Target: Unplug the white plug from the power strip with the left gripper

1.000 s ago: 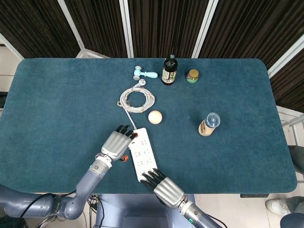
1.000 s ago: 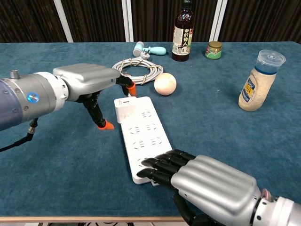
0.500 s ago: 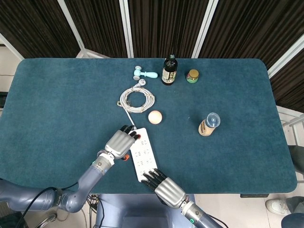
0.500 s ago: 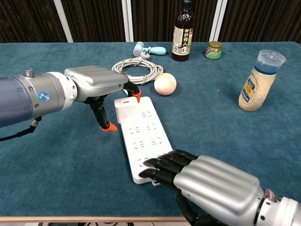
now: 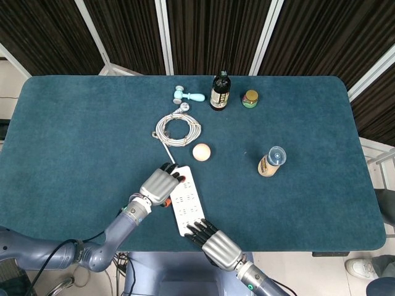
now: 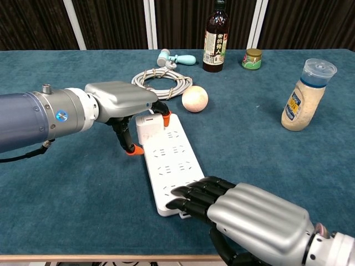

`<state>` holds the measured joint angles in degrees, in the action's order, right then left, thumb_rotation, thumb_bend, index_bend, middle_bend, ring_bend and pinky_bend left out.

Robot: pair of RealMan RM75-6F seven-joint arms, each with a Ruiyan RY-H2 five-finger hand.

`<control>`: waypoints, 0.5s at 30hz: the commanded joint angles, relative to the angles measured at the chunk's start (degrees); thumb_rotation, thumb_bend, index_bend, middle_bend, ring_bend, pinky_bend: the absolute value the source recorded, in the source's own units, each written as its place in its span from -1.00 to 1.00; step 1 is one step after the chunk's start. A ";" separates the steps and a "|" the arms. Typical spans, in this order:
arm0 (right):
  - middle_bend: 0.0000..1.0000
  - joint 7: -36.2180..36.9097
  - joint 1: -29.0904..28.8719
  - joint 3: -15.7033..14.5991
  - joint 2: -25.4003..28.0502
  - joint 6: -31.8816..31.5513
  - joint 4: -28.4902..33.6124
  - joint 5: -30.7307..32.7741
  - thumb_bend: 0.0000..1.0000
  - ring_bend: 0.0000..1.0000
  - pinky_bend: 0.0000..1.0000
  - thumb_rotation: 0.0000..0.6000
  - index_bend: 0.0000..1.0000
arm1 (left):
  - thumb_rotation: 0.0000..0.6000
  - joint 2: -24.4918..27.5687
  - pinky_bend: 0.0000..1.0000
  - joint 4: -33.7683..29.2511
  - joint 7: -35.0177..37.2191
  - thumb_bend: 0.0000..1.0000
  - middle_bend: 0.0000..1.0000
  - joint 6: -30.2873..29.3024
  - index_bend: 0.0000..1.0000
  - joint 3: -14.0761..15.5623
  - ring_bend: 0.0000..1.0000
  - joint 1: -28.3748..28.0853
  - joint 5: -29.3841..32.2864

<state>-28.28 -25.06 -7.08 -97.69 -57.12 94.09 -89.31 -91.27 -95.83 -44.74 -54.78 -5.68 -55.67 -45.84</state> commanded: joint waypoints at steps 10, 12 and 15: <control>-0.87 0.29 0.22 -0.23 0.04 -0.22 -0.43 0.19 0.87 -0.91 -0.81 1.00 -0.81 | 1.00 -0.83 -0.76 1.56 0.39 -0.47 -0.30 -1.21 -0.28 1.05 -0.84 -0.04 -0.62; -0.87 0.32 0.22 -0.22 0.06 -0.24 -0.44 0.21 0.87 -0.91 -0.81 1.00 -0.81 | 1.00 -0.96 -0.76 1.80 0.45 -0.47 -0.30 -1.24 -0.28 1.22 -0.84 -0.02 -0.67; -0.87 0.35 0.20 -0.21 0.02 -0.21 -0.44 0.24 0.87 -0.91 -0.81 1.00 -0.81 | 1.00 -1.30 -0.76 2.17 0.77 -0.47 -0.30 -1.35 -0.28 1.34 -0.84 0.01 -1.06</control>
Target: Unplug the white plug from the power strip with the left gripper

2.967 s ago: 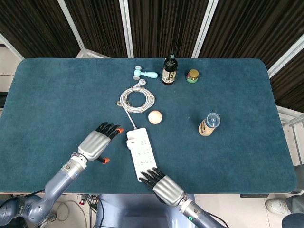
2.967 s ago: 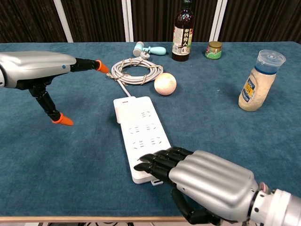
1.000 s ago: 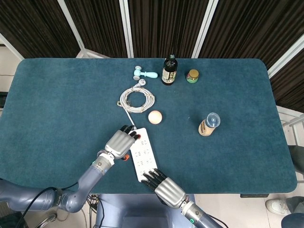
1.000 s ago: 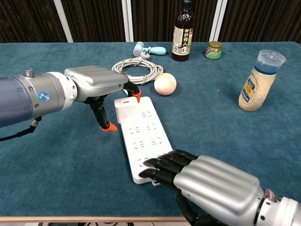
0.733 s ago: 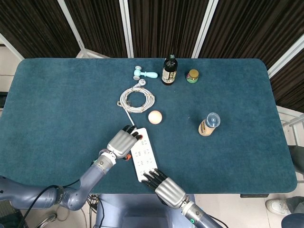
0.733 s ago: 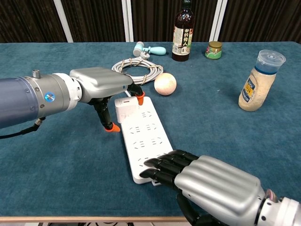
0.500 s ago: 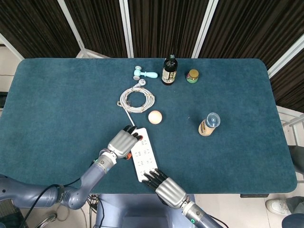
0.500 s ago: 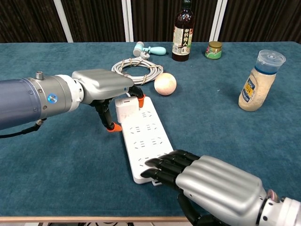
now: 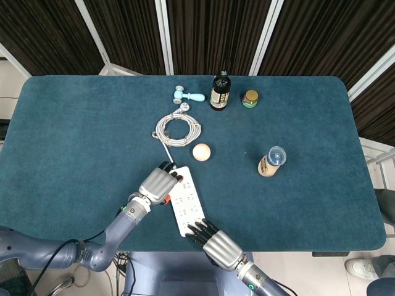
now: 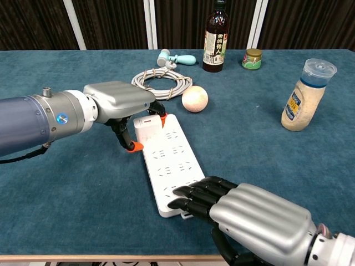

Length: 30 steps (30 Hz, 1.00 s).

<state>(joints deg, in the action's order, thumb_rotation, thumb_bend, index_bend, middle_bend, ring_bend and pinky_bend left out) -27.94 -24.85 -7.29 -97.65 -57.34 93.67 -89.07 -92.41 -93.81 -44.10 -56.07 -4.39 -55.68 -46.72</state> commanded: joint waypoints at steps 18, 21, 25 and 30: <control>-0.87 0.16 0.14 -0.06 0.00 -0.21 0.21 0.17 0.87 -0.91 -0.81 1.00 -0.81 | 1.00 -2.62 -0.75 2.39 1.61 -0.46 0.09 -1.82 0.12 1.07 -0.70 1.31 -3.26; -0.87 0.18 0.19 -0.07 -0.04 -0.28 0.21 0.20 0.87 -0.91 -0.81 1.00 -0.81 | 1.00 -3.02 -0.75 2.64 1.62 -0.42 0.15 -2.25 0.18 1.14 -0.67 1.65 -3.57; -0.87 0.18 0.24 -0.09 -0.02 -0.32 0.23 0.24 0.87 -0.91 -0.81 1.00 -0.81 | 1.00 -3.50 -0.75 2.98 1.76 -0.38 0.23 -2.78 0.26 1.22 -0.63 2.08 -4.19; -0.87 0.10 0.31 -0.27 0.07 -0.17 0.25 0.44 0.87 -0.91 -0.81 1.00 -0.81 | 1.00 -3.99 -0.75 3.41 1.69 -0.35 0.31 -3.27 0.34 1.12 -0.59 2.47 -4.90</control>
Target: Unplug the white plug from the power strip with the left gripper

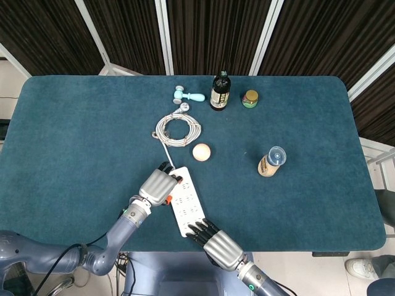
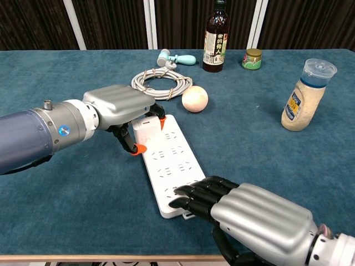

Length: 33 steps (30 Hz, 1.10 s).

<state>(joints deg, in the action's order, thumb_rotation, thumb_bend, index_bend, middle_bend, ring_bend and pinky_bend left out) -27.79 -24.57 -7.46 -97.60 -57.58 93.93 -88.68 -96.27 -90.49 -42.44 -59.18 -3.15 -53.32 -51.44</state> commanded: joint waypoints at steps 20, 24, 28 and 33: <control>-0.87 -0.09 0.43 -0.88 -0.84 0.19 -0.16 -0.29 0.87 -0.90 -0.81 1.00 -0.79 | 1.00 -0.92 -0.75 -0.34 0.23 -0.35 0.39 -0.84 0.41 -1.51 -0.55 0.89 -1.90; -0.86 -0.15 0.51 -1.03 -1.12 0.23 -0.15 -0.38 0.87 -0.90 -0.81 1.00 -0.78 | 1.00 -0.67 -0.75 -0.86 -0.03 -0.35 0.40 -0.83 0.42 -1.61 -0.55 1.02 -1.91; -0.87 -0.15 0.61 -1.13 -1.34 0.24 -0.18 -0.39 0.87 -0.90 -0.81 1.00 -0.78 | 1.00 0.01 -0.75 -1.94 0.01 -0.35 0.40 -0.91 0.43 -1.63 -0.55 1.26 -2.25; -0.86 -0.39 0.76 -1.52 -1.58 0.30 -0.19 -0.62 0.87 -0.90 -0.81 1.00 -0.78 | 1.00 0.02 -0.75 -2.46 -0.06 -0.35 0.42 -0.76 0.44 -1.93 -0.54 1.25 -2.17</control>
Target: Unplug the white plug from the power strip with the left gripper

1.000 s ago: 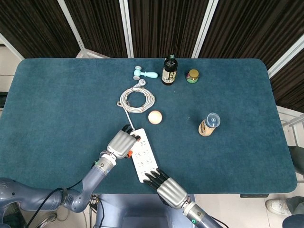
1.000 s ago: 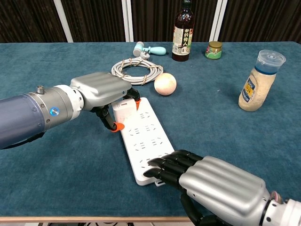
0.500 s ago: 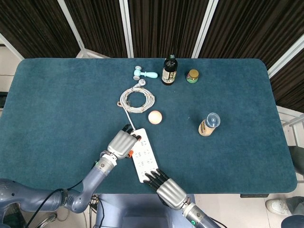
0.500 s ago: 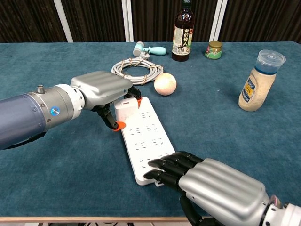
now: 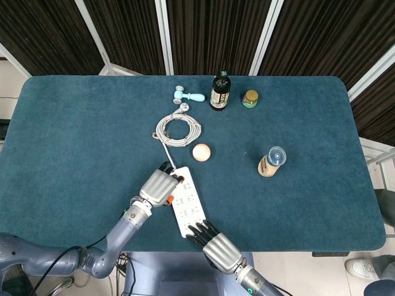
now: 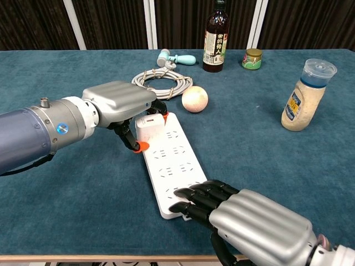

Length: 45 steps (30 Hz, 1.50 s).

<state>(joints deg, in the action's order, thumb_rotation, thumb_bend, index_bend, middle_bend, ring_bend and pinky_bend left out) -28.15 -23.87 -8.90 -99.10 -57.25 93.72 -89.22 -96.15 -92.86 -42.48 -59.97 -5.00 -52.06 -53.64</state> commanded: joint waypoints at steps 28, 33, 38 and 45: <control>-0.87 0.04 0.54 -0.47 -0.29 0.05 0.07 -0.13 0.87 -0.90 -0.81 1.00 -0.78 | 1.00 2.48 -0.75 -3.00 0.55 -0.32 0.47 -1.46 0.48 2.34 -0.51 2.57 -3.07; -0.86 0.01 0.68 -0.64 -0.56 0.13 -0.18 -0.14 0.87 -0.90 -0.81 1.00 -0.78 | 1.00 2.65 -0.75 -2.73 1.53 -0.32 0.49 -1.54 0.50 2.04 -0.49 3.02 -3.94; -0.86 -0.03 0.74 -0.53 -0.70 0.06 -0.23 -0.17 0.87 -0.90 -0.81 1.00 -0.78 | 1.00 1.52 -0.75 -2.25 1.41 -0.32 0.50 -1.67 0.51 0.89 -0.47 2.77 -3.92; -0.86 -0.20 0.74 -0.60 -0.71 0.27 -0.15 -0.15 0.87 -0.90 -0.81 1.00 -0.78 | 1.00 -0.29 -0.75 -1.85 0.34 -0.32 0.50 -1.86 0.51 -0.53 -0.47 2.25 -2.82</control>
<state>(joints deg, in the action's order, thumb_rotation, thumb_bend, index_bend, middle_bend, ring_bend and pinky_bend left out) -28.35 -23.13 -9.50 -99.82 -56.98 93.57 -89.38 -96.39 -94.73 -42.08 -61.79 -5.48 -49.77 -56.52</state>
